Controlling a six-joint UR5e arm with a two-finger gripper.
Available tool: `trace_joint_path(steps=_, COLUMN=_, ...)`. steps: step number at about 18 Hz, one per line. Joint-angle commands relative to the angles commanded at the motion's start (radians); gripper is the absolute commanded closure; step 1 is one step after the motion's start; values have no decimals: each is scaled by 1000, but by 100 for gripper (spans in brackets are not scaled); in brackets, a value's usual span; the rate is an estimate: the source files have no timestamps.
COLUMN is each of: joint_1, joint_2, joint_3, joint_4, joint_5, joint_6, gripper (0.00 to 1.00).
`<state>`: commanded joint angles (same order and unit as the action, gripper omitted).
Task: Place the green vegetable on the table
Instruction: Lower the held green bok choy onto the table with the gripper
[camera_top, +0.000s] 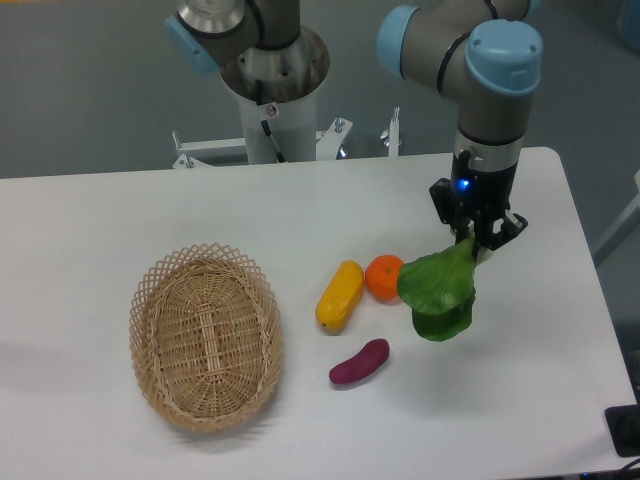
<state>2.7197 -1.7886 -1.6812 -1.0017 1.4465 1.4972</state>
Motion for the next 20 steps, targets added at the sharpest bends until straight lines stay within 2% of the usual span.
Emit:
trace_joint_path(steps=13, joint_1=20, joint_2=-3, joint_3=-25, joint_4=12, joint_5=3, joint_6=38, gripper=69)
trace_joint_path(steps=16, joint_1=37, joint_2=-11, joint_3=-43, joint_4=18, joint_5=5, joint_6=92, gripper=69)
trace_joint_path(steps=20, joint_1=92, joint_2=-37, joint_3=-58, joint_4=18, joint_5=3, joint_6=259, gripper=69)
